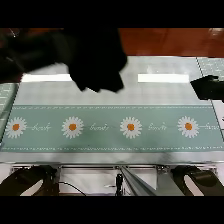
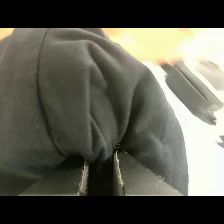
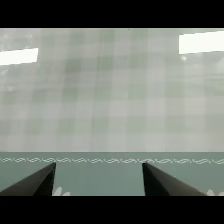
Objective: Fold the shirts.
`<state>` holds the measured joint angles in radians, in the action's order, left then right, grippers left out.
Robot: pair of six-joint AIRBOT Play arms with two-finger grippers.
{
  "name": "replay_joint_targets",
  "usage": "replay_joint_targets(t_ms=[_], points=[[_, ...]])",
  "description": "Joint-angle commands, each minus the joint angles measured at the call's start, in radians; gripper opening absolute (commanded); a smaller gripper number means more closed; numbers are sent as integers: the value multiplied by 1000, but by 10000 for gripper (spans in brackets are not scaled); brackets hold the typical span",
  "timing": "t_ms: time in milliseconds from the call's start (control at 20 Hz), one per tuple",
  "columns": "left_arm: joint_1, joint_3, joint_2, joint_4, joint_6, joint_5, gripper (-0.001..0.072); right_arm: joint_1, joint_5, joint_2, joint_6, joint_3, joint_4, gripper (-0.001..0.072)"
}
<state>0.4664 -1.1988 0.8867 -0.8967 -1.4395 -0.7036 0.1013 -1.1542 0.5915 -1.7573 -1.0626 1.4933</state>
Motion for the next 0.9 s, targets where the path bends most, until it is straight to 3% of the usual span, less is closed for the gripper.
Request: replay_joint_targets(t_ms=[0, 250, 450, 500, 550, 600, 700, 850], points=[[189, 200, 3, 0, -48, 140, 28, 0, -18, -17, -20, -1, 79, 623], [201, 468, 85, 0, -166, 151, 28, 0, 18, -17, -45, 22, 68, 623], [197, 492, 189, 38, -208, 116, 49, 0, 55, -3, -63, 133, 3, 622], [182, 482, 195, 36, -192, 89, 394, 0, 58, 11, -64, 161, -8, 622], [150, 461, 194, 26, -154, 30, 692, 0, 60, 32, -64, 183, -15, 622], [93, 419, 190, -14, -106, -81, 703, 0, 60, 55, -55, 190, -13, 623], [-63, 321, 174, -137, -127, -285, 703, -1, 88, 87, -43, 189, 39, 623], [-345, 256, 97, -286, -125, -385, 703, -158, 6, 161, -8, 194, 76, 623]])
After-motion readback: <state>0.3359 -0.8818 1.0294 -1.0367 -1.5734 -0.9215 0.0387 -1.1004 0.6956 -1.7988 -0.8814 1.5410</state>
